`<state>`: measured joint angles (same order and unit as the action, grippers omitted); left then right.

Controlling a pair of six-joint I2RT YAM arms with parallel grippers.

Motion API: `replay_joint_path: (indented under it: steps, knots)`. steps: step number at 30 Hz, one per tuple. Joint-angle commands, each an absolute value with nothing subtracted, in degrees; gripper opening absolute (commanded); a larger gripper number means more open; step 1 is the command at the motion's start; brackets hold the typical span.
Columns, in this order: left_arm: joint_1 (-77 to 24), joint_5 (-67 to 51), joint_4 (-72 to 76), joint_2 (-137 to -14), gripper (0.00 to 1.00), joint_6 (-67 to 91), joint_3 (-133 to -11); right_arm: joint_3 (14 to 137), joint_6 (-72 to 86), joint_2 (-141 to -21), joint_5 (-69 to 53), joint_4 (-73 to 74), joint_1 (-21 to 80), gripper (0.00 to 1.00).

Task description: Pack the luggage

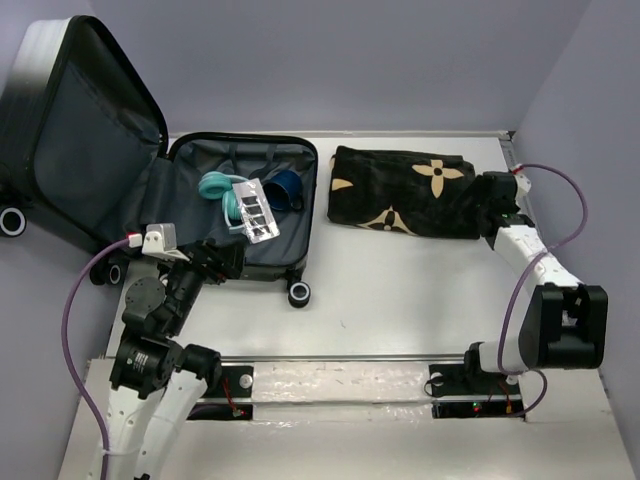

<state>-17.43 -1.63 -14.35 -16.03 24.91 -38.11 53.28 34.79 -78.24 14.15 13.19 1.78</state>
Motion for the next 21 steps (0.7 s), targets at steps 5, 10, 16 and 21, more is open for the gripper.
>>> replay_joint_path:
  steps: [5, 10, 16, 21]
  knots:
    - [-17.8, -11.6, -8.8, -20.5, 0.99, 22.5, -37.4, 55.7, 37.2, -89.5, 15.5, 9.6, -7.9, 0.82]
    - [-17.8, -18.7, -8.2, -24.9, 0.99, 24.0, -38.1, 63.7, 35.4, -100.0, 13.7, 10.8, -9.2, 0.83]
    - [-17.9, -23.3, -7.2, -28.7, 0.99, 25.1, -40.4, 74.8, 30.9, -109.0, 9.6, 15.8, -10.1, 0.90]
    - [-17.9, -23.4, -6.3, -31.2, 0.99, 25.4, -40.4, 77.0, 24.6, -109.1, 4.1, 14.3, -10.1, 0.99]
